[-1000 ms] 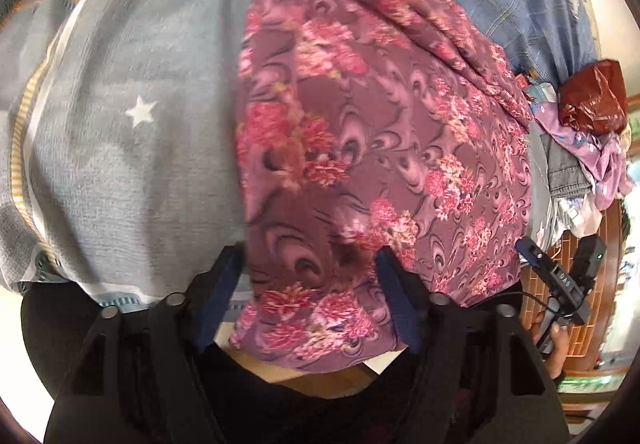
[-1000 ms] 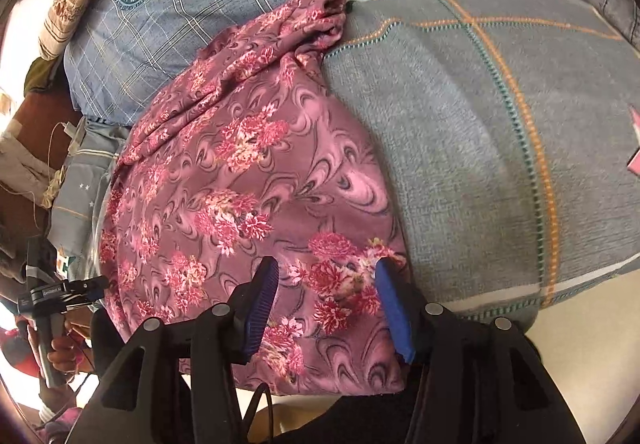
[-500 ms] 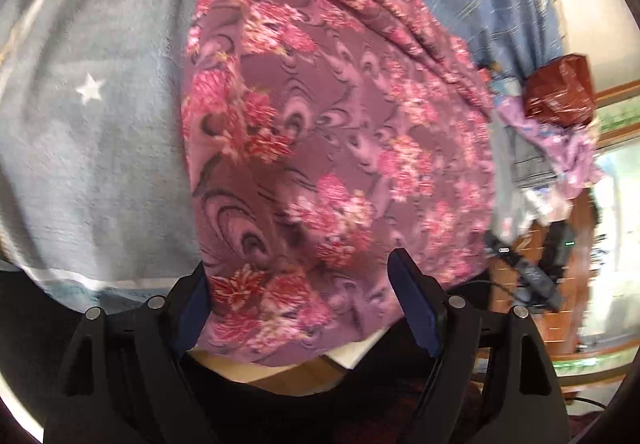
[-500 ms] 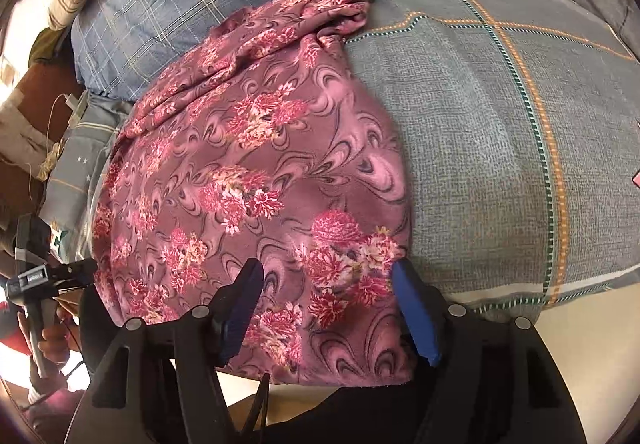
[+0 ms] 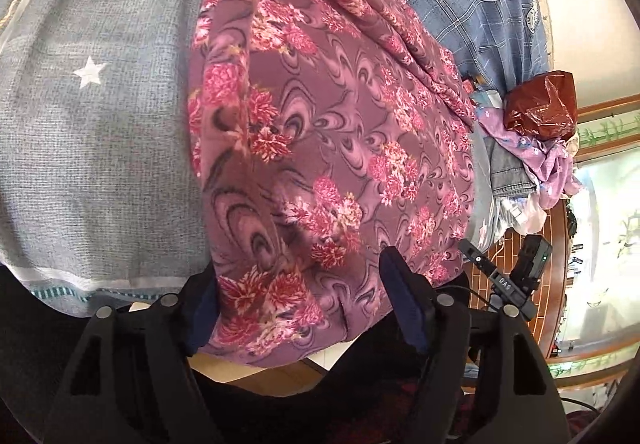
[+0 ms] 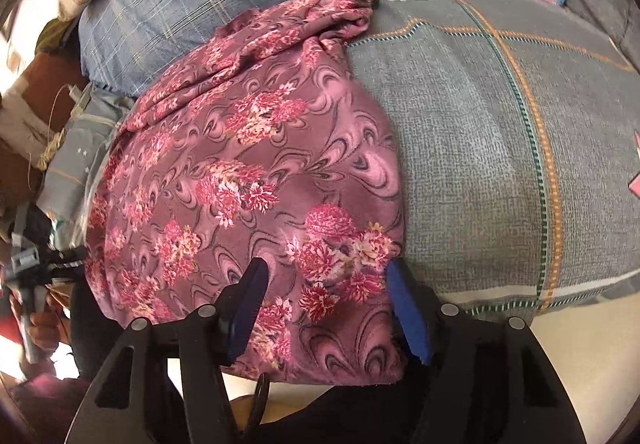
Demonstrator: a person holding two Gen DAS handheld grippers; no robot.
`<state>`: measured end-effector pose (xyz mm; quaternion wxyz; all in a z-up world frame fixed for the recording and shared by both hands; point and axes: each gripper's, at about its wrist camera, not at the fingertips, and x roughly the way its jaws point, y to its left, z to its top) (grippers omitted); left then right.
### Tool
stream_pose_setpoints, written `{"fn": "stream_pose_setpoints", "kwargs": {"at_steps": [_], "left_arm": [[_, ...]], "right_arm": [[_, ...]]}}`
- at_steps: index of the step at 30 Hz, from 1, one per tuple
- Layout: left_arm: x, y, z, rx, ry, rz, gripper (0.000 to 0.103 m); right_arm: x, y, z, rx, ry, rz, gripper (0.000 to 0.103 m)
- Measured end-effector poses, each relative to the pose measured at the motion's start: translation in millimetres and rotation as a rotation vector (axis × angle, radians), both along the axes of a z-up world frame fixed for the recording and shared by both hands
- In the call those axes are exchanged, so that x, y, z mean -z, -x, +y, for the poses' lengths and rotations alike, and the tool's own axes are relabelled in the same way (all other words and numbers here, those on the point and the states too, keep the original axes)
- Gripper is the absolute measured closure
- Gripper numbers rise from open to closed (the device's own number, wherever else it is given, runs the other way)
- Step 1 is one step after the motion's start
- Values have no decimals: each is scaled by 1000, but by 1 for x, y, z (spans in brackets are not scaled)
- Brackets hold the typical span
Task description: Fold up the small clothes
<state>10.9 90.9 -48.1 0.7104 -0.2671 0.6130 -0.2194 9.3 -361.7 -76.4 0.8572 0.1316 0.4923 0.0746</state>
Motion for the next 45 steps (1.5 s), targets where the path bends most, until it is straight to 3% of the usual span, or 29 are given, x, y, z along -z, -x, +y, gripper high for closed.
{"fn": "stream_pose_setpoints", "kwargs": {"at_steps": [1,2,3,4,5,6,12,14,16,18,19,22,28,32,34,35,36,38,42,45], "left_arm": [[0,0,-1,1,-4,-4,30],[0,0,-2,-2,-5,-6,30],[0,1,-1,-8,-6,-9,41],[0,1,-2,-6,-8,-11,53],[2,0,-3,1,-7,-2,79],[4,-1,-3,4,-4,13,92],[2,2,3,-18,13,11,94],[1,3,4,-3,1,10,93],[2,4,4,22,-39,14,83],[5,6,4,41,-46,28,41],[6,8,3,51,-34,35,37],[5,12,-9,98,-70,20,31],[6,21,-23,174,-183,6,30],[8,19,-20,137,-154,23,30],[7,19,-20,123,-148,13,37],[7,20,-18,124,-144,10,62],[7,19,-17,124,-135,11,93],[10,17,-12,95,-85,36,97],[1,17,-7,61,2,20,97],[-4,17,-6,66,-4,11,97]], "right_arm": [[0,1,1,-3,11,-6,43],[-1,1,1,-7,23,-17,56],[-2,1,1,-10,34,-23,68],[-1,1,-1,-17,42,-21,94],[0,0,-4,-23,14,-16,96],[-1,0,-6,-18,-14,-17,98],[-1,-1,-20,-6,-233,-4,98],[2,-1,-24,9,-269,12,93],[7,0,-27,12,-281,42,92],[10,1,-26,1,-296,63,82],[11,1,-23,-19,-297,78,74],[9,3,-11,-87,-247,74,65],[6,8,-3,-144,-100,106,67],[9,8,-1,-147,-42,111,67],[8,8,6,-151,-4,102,69],[5,9,10,-163,33,77,85],[5,10,15,-177,61,65,97],[5,8,18,-178,50,69,99],[-2,8,3,-150,-133,65,99],[-7,11,-11,-113,-231,66,94]]}}
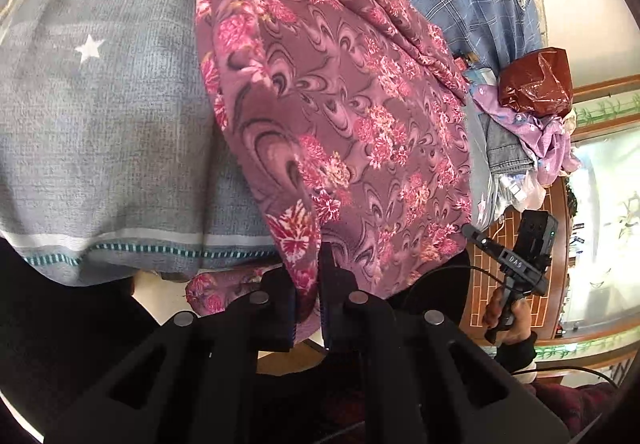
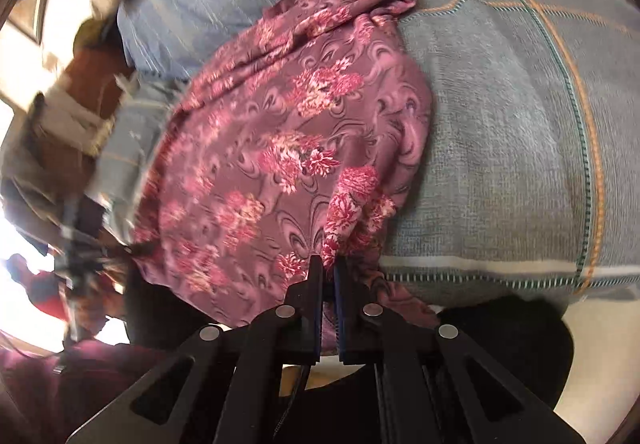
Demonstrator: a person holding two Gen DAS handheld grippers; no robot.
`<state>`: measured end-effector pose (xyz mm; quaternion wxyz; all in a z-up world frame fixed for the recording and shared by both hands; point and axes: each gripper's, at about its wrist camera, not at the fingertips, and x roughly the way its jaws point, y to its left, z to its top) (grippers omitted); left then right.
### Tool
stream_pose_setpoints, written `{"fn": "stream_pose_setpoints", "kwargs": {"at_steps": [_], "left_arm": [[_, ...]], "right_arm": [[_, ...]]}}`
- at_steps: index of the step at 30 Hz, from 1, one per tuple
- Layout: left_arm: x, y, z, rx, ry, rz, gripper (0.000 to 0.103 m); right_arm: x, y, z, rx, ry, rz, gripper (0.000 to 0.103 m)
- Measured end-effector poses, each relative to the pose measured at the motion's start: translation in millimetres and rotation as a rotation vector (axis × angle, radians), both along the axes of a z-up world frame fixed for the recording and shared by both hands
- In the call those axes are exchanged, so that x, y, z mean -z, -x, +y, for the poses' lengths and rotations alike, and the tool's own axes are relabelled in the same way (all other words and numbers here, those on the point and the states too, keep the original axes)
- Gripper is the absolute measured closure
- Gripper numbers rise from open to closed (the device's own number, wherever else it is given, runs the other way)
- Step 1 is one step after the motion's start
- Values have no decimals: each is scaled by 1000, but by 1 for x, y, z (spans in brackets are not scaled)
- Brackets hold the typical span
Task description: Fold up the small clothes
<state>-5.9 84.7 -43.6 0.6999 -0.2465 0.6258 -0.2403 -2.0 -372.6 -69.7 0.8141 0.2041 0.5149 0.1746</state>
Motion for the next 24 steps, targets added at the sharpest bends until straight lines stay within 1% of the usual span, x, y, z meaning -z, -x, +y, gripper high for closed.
{"fn": "stream_pose_setpoints", "kwargs": {"at_steps": [3,5,6,7,10,12,14,16,18,19,20,21,22,24], "left_arm": [[3,0,2,-3,9,15,97],[2,1,4,-13,25,22,97],[1,1,5,-18,33,24,97],[0,1,5,-21,39,22,97],[-4,2,6,-24,42,14,97],[-5,3,6,-22,39,12,97],[-3,2,6,-22,36,20,97],[0,1,4,-23,36,30,97],[0,1,4,-28,35,32,97],[-1,1,4,-29,34,28,97],[-2,2,4,-30,32,25,97],[-3,3,4,-30,34,22,97],[-5,3,6,-31,44,18,97],[-7,3,8,-42,70,20,97]], "right_arm": [[-1,3,-11,49,112,11,91],[2,2,-14,46,141,42,72],[5,3,-14,36,146,60,55],[8,5,-9,15,173,67,49],[19,11,-2,-39,247,90,50],[25,13,-2,-47,276,96,50],[30,12,-3,-45,258,102,50],[37,8,-3,-55,215,107,49],[45,7,2,-89,198,124,57],[45,10,6,-133,186,111,81],[41,13,11,-183,176,103,95],[38,15,17,-215,171,94,95],[29,20,22,-249,158,68,95],[13,25,25,-263,119,25,95]]}}
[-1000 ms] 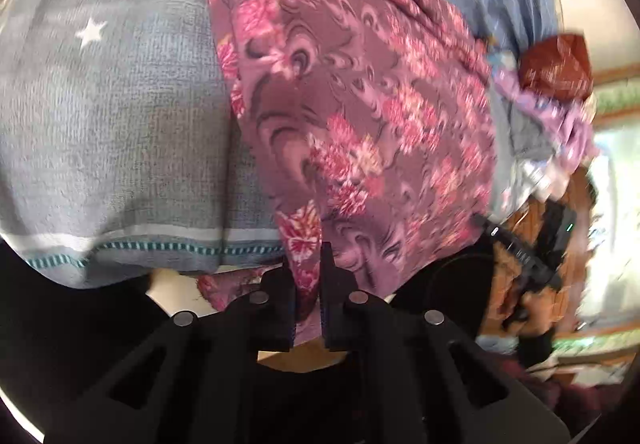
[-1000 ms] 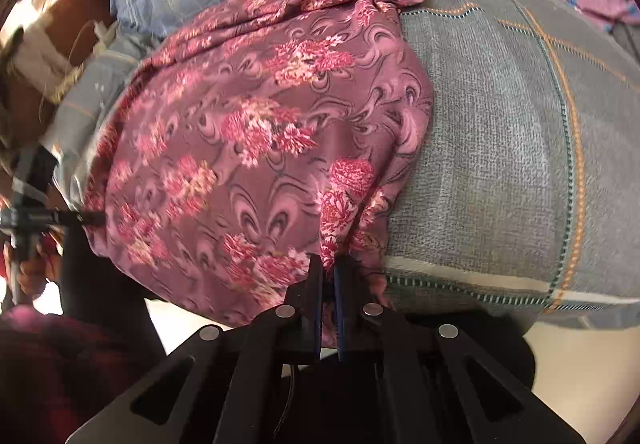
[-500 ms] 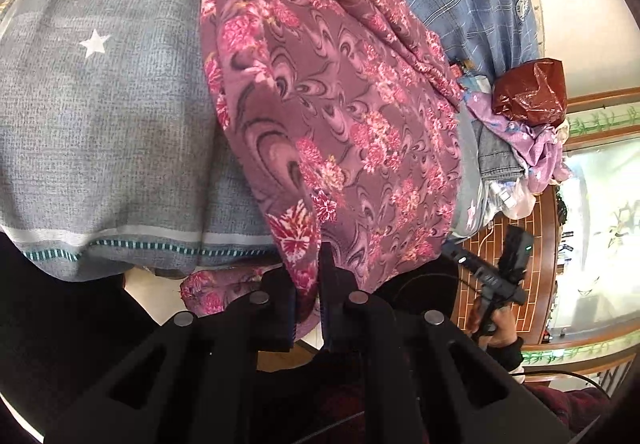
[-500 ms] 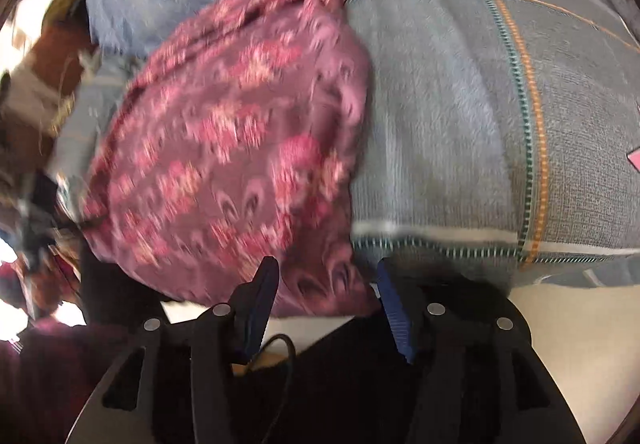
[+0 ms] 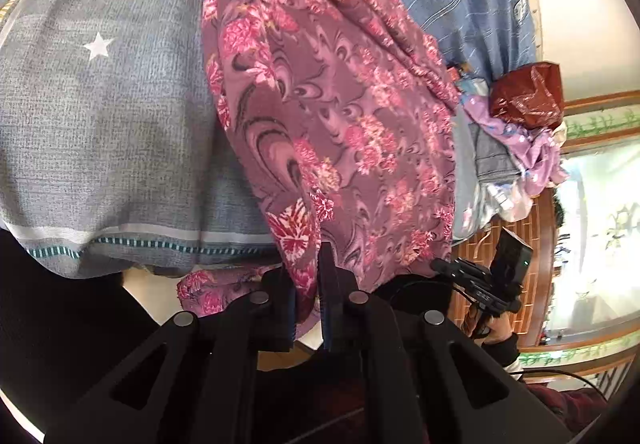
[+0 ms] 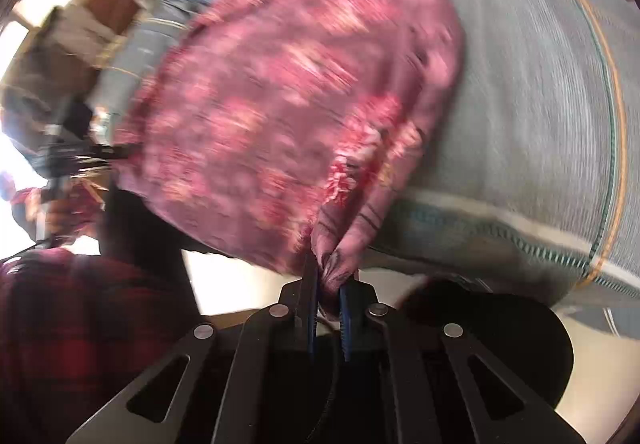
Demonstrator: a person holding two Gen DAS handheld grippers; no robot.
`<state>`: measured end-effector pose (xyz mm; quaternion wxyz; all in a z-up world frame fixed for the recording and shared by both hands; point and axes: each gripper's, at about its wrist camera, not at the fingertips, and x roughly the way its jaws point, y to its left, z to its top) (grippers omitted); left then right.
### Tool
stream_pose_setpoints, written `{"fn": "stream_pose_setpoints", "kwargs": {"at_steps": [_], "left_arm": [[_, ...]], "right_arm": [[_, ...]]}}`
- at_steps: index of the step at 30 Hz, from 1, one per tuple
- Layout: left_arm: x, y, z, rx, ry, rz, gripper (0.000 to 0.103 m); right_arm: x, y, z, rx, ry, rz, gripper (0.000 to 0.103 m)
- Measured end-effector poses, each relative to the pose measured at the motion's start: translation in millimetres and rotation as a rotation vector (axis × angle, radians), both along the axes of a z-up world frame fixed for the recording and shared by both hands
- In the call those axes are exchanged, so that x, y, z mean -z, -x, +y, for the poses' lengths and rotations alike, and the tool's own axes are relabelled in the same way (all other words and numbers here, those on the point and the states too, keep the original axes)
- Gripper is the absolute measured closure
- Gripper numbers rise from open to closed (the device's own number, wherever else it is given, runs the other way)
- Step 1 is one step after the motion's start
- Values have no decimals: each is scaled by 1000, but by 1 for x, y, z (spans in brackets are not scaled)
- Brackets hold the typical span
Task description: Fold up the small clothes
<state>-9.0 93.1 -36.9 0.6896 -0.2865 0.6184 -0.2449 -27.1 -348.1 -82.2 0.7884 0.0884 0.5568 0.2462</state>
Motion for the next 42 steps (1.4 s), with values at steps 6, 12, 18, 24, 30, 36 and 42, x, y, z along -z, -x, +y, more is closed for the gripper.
{"fn": "stream_pose_setpoints", "kwargs": {"at_steps": [6,12,18,24,30,36,42], "left_arm": [[-3,-10,6,-60,162,14,97],[-25,-30,18,-131,285,-45,97],[-41,-77,27,-207,321,-115,97],[-40,-142,40,-278,329,-134,97],[-30,-216,39,-328,333,-136,97],[2,-271,29,-354,254,-84,96],[37,-290,31,-354,222,36,95]], "right_arm": [[-44,-9,-27,157,-347,-95,95],[-56,-45,-39,267,-624,-139,95],[-57,-93,-42,338,-776,-174,95],[-61,-150,-45,386,-816,-208,95],[-50,-218,-57,464,-861,-178,95],[-15,-267,-76,615,-822,-130,95],[5,-285,-83,694,-680,-70,93]]}}
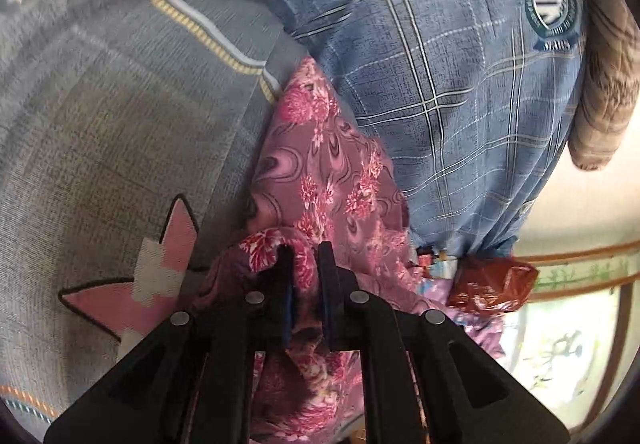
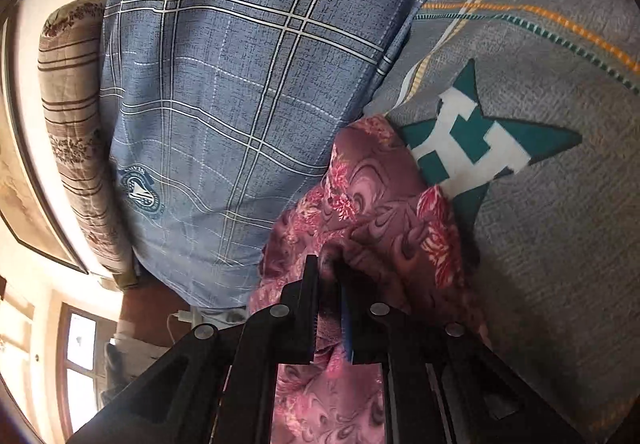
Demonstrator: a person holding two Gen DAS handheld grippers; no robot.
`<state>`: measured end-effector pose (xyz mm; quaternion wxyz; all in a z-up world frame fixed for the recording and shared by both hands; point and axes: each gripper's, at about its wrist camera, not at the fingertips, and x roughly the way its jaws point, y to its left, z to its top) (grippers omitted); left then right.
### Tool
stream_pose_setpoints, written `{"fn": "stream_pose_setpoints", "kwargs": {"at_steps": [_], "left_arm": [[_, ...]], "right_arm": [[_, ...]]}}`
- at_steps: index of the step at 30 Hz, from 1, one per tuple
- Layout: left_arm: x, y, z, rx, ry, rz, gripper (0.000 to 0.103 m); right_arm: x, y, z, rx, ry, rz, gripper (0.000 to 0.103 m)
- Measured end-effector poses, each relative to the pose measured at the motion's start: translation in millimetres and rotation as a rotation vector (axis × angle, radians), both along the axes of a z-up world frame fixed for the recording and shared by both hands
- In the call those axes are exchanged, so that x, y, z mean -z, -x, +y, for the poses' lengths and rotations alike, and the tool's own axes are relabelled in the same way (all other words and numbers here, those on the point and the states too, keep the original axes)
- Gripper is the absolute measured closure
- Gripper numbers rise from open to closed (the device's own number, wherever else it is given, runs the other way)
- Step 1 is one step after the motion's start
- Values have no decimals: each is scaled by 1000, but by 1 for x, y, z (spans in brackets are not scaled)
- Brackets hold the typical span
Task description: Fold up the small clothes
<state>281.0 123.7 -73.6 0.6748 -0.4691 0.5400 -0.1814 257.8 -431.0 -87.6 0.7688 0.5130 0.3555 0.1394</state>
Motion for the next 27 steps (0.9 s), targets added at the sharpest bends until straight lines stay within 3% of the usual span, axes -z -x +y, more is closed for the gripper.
{"fn": "stream_pose_setpoints", "kwargs": {"at_steps": [3,4,5,6,7,9,11,13,19,25,26,27], "left_arm": [[-15,5,7,14,11,-28,91],[-26,9,9,24,0,-56,88],[-35,13,12,21,-25,-80,72],[-46,19,15,13,-58,-106,48],[-57,26,18,3,-89,-141,40],[-74,38,21,6,-109,-198,35],[-83,54,20,39,-81,-238,31],[-81,67,14,74,-84,-239,24],[-44,83,-11,139,-52,-135,23],[-40,68,-28,120,-28,-139,24],[-41,65,-29,118,-30,-152,34],[-43,62,-30,117,-31,-163,59]], "right_arm": [[-15,2,2,10,52,1,88],[-27,7,3,14,94,-22,81],[-35,10,3,18,116,-37,73],[-43,17,3,21,138,-60,70],[-54,24,5,13,150,-91,68],[-67,35,10,-19,153,-127,64],[-72,42,16,-52,158,-132,50],[-67,48,25,-87,163,-112,48],[-32,42,36,-85,114,-1,48],[-19,27,36,-65,47,-13,50],[-18,25,36,-75,36,-22,55],[-18,20,38,-90,34,-24,61]]}}
